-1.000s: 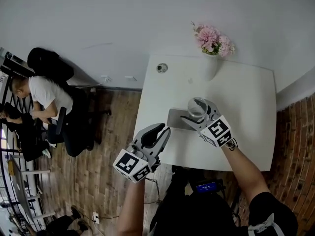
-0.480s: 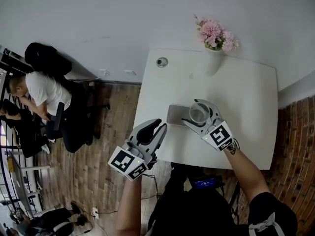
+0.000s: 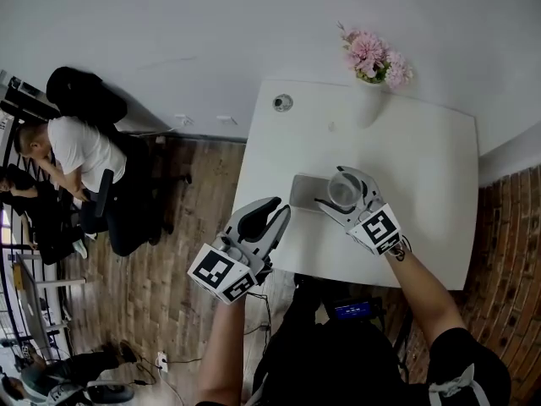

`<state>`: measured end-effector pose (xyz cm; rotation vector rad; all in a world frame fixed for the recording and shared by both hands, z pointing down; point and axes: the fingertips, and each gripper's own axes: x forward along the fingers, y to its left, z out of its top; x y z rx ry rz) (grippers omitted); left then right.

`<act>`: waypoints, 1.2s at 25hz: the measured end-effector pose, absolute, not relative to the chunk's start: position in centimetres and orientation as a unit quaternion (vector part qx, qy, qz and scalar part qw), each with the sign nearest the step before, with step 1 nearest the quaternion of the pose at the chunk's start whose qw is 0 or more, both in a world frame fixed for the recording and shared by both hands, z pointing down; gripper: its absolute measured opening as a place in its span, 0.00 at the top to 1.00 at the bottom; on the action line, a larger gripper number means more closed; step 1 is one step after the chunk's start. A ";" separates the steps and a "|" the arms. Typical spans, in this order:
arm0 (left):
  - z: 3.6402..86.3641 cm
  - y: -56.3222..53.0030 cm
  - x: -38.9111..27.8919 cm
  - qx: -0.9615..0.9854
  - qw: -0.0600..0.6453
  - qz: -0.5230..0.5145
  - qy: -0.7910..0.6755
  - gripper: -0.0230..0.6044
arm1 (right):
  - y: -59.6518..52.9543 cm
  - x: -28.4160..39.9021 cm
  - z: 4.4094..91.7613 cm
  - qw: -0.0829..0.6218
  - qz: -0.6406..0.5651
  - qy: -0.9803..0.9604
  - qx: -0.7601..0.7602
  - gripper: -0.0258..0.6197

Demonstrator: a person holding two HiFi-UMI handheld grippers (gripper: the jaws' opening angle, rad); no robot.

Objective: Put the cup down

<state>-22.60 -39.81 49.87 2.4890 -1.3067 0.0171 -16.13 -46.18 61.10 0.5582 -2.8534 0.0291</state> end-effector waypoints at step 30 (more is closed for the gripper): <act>49.8 -33.6 -24.7 0.868 0.158 0.001 -0.470 0.83 | -42.3 -5.2 58.9 0.144 0.109 -0.952 0.248 0.21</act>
